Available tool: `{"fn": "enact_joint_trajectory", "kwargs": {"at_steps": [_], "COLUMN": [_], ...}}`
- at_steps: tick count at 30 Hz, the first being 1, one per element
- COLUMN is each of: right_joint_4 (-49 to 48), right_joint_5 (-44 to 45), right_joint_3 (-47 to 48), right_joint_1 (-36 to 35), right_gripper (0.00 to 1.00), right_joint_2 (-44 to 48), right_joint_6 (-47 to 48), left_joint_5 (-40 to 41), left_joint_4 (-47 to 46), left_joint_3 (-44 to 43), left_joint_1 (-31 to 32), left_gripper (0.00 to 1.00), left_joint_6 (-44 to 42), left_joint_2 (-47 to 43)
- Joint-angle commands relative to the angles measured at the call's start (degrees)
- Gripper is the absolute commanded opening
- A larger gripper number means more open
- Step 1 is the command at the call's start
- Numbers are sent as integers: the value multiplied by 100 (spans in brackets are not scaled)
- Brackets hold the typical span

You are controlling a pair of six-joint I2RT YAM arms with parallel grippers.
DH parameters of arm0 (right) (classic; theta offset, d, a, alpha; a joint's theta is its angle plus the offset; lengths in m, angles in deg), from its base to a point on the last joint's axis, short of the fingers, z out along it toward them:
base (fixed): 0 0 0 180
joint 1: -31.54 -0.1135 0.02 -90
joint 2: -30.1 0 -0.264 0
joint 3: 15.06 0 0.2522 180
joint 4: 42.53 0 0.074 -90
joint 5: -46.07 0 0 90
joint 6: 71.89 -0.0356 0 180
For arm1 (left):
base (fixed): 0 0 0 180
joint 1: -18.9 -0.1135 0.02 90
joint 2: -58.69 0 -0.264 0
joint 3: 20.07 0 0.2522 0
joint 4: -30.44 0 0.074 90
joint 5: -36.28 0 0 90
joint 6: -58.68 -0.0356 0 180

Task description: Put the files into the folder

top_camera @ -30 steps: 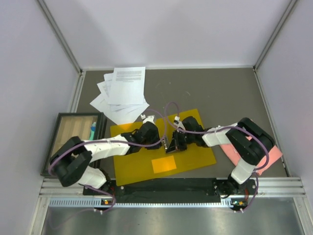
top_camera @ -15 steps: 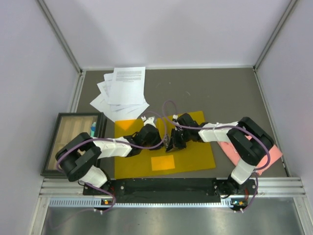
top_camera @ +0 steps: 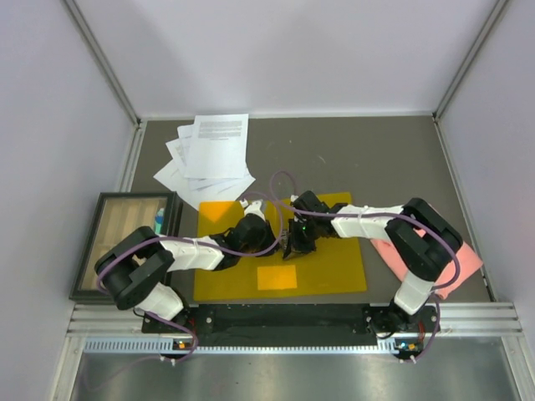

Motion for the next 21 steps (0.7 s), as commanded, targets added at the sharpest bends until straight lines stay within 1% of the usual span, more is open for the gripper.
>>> {"fn": "enact_joint_trajectory", "kwargs": {"at_steps": [1, 2, 5, 9, 11, 12, 15, 21], "right_joint_4": [666, 674, 823, 1061, 1122, 1201, 1342, 1000], "right_joint_5": [1526, 1509, 1465, 1115, 973, 955, 1130, 1324], "right_joint_3": [-379, -422, -362, -37, 121, 166, 193, -264], "right_joint_1": [-115, -107, -115, -142, -142, -142, -142, -133], "right_gripper": [0, 0, 0, 0, 0, 0, 0, 0], "right_joint_2": [-945, -1024, -885, -157, 20, 47, -23, -391], "right_joint_6": [140, 123, 192, 377, 342, 342, 360, 324], "left_joint_5": [-209, -209, -165, -129, -103, -103, -24, -24], "left_joint_4": [483, 491, 588, 737, 755, 764, 729, 755], "left_joint_3": [271, 280, 280, 254, 245, 236, 297, 289], "left_joint_1": [49, 40, 23, 23, 23, 23, 14, 5], "left_gripper": [15, 15, 14, 14, 13, 11, 11, 10], "left_joint_6": [-12, -21, -82, -135, -127, -118, -65, -47], "left_joint_2": [326, 334, 308, 194, 211, 229, 299, 352]}}
